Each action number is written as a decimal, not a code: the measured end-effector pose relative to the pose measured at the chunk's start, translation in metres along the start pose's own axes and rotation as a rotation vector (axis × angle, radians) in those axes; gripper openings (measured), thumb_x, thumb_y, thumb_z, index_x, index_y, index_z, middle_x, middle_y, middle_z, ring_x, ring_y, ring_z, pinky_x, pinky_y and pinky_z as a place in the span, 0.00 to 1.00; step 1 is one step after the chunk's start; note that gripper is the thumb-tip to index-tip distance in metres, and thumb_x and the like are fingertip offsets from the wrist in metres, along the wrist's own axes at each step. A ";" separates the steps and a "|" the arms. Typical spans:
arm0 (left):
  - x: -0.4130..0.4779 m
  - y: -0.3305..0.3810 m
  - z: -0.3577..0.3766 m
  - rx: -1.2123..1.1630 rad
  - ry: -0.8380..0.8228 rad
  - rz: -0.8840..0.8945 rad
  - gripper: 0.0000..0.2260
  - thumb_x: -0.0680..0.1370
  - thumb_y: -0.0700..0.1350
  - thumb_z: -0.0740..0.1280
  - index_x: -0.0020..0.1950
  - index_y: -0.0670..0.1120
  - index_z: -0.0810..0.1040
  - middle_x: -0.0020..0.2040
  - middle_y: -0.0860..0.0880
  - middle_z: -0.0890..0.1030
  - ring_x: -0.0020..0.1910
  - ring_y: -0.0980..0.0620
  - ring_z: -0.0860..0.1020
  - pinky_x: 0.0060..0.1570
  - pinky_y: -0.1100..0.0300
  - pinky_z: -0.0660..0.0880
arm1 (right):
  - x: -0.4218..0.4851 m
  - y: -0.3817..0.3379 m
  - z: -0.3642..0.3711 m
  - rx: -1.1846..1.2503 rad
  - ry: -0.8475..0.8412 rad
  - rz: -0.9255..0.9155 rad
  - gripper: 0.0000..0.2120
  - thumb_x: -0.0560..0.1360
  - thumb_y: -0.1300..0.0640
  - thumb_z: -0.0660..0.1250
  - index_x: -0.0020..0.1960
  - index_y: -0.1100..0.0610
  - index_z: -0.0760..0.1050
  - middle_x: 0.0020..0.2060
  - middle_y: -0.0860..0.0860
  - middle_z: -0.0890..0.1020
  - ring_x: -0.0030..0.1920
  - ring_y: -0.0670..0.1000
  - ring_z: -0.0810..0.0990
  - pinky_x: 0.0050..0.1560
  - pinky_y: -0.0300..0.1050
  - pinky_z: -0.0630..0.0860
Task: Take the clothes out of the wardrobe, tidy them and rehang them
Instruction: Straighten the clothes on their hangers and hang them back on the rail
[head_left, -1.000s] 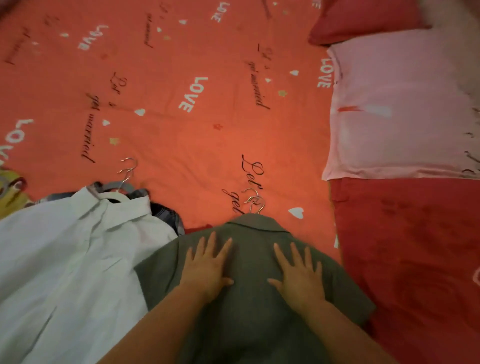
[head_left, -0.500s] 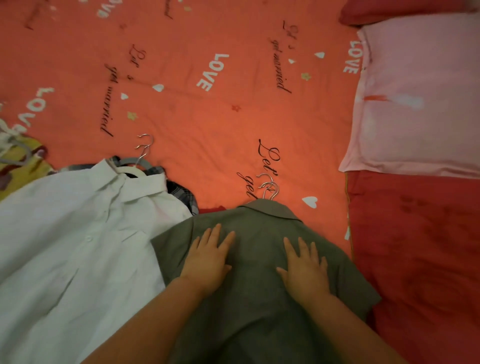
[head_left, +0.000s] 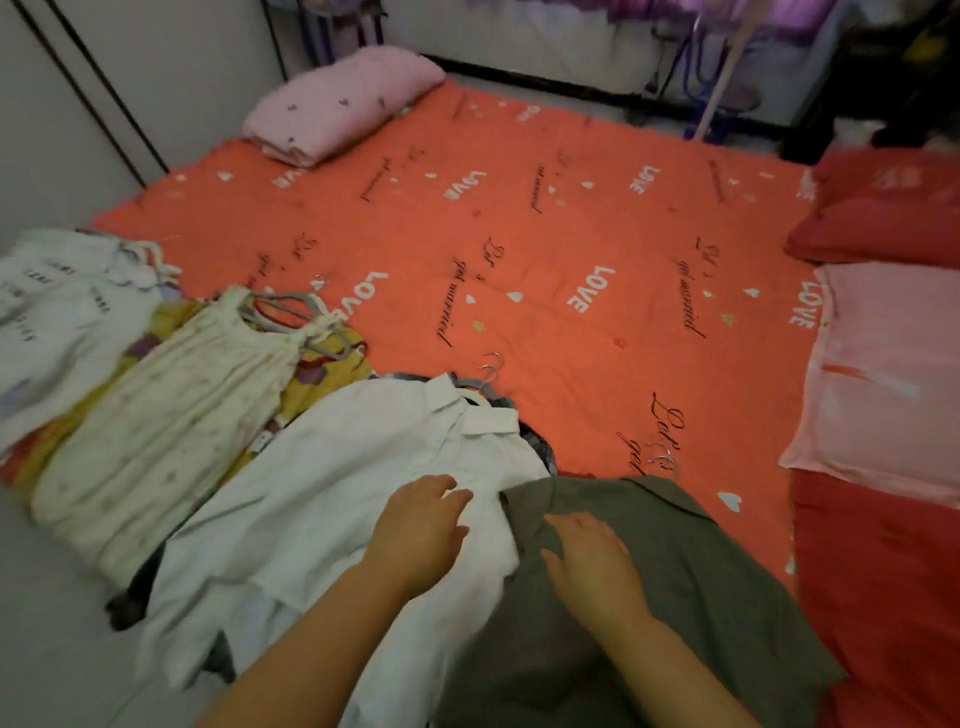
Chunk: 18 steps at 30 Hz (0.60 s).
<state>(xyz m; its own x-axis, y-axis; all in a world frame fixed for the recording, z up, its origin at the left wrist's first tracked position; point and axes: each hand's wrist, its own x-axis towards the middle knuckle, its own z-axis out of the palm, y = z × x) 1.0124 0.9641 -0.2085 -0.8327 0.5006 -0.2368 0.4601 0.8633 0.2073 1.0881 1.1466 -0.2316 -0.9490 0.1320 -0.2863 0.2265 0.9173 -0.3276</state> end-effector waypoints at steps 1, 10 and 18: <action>-0.017 -0.021 -0.010 -0.002 0.022 -0.010 0.20 0.80 0.52 0.58 0.73 0.54 0.63 0.73 0.51 0.64 0.71 0.50 0.64 0.70 0.55 0.60 | -0.003 -0.025 -0.001 -0.003 0.006 -0.020 0.21 0.79 0.50 0.58 0.71 0.51 0.64 0.66 0.49 0.70 0.65 0.50 0.68 0.65 0.41 0.62; -0.178 -0.249 -0.071 -0.077 0.172 -0.145 0.21 0.80 0.52 0.58 0.73 0.52 0.63 0.71 0.51 0.66 0.68 0.50 0.66 0.65 0.57 0.64 | -0.027 -0.283 0.037 -0.041 0.044 -0.205 0.21 0.80 0.50 0.57 0.71 0.49 0.64 0.68 0.47 0.70 0.66 0.49 0.68 0.66 0.41 0.63; -0.285 -0.404 -0.098 -0.086 0.279 -0.378 0.21 0.79 0.52 0.59 0.71 0.51 0.66 0.68 0.52 0.70 0.64 0.51 0.69 0.60 0.57 0.68 | -0.024 -0.460 0.075 -0.142 -0.024 -0.414 0.20 0.79 0.50 0.58 0.70 0.50 0.66 0.66 0.50 0.71 0.65 0.52 0.69 0.63 0.45 0.67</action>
<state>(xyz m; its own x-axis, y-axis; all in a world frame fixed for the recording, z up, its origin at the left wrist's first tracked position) 1.0332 0.4662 -0.1320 -0.9931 0.1061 -0.0491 0.0916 0.9673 0.2364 1.0232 0.6933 -0.1416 -0.9477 -0.2646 -0.1785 -0.2055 0.9338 -0.2930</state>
